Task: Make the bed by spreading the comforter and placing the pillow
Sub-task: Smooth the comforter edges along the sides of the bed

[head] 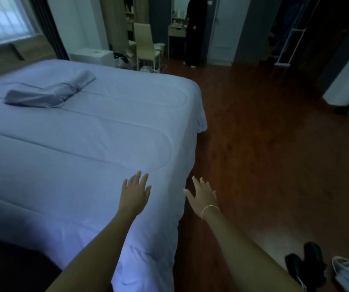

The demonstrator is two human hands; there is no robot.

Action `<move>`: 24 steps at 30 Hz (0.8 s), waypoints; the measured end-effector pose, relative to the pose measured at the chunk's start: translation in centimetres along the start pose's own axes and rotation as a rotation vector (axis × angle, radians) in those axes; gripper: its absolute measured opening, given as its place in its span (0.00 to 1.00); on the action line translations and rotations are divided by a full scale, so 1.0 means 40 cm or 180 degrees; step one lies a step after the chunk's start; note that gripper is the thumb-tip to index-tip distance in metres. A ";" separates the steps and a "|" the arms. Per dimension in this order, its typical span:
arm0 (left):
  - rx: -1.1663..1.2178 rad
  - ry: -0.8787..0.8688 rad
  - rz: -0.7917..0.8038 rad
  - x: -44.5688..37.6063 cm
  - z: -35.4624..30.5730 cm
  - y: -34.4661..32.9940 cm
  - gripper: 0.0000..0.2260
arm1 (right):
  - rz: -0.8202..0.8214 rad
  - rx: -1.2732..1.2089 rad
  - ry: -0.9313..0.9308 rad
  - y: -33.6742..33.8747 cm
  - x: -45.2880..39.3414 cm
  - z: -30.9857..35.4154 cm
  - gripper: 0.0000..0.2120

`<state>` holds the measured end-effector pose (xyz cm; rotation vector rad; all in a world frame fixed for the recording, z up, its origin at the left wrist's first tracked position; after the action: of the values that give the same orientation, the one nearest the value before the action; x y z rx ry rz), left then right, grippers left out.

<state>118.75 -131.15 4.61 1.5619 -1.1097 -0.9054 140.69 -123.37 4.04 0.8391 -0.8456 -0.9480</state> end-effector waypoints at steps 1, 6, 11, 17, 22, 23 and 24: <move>-0.0022 0.0006 0.0017 -0.003 -0.009 -0.001 0.22 | -0.0011 -0.0041 -0.0009 0.006 0.001 -0.013 0.31; -0.0091 0.0020 0.0039 -0.070 -0.094 -0.010 0.22 | -0.0006 -0.0146 -0.0047 0.057 -0.053 -0.102 0.31; -0.0247 0.0037 0.0066 -0.206 -0.164 -0.059 0.23 | -0.0023 -0.0194 0.0038 0.117 -0.181 -0.168 0.31; -0.0072 0.0158 0.0006 -0.480 -0.274 -0.136 0.23 | -0.0036 -0.0165 0.0097 0.238 -0.448 -0.249 0.31; 0.0173 0.0203 -0.0028 -0.723 -0.388 -0.167 0.22 | -0.0006 -0.0079 0.0123 0.337 -0.670 -0.318 0.29; 0.0194 0.0190 -0.0061 -0.766 -0.408 -0.166 0.21 | -0.0046 -0.0087 0.0117 0.357 -0.708 -0.327 0.28; 0.0219 0.0182 -0.0072 -0.816 -0.428 -0.167 0.21 | -0.0061 -0.0099 0.0131 0.378 -0.754 -0.339 0.27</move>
<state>126.15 -94.45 3.34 1.6494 -1.0947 -0.8401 147.46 -87.66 4.80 0.8386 -0.7867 -0.9553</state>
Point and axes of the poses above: each hand's wrist, its own x-axis away from the middle knuckle, its own y-axis out of the back of the hand, z = x × y, the point moved 4 cm from there along -x, towards the middle knuckle, and after that the axes turned 1 degree about z, right-handed, at the moved point
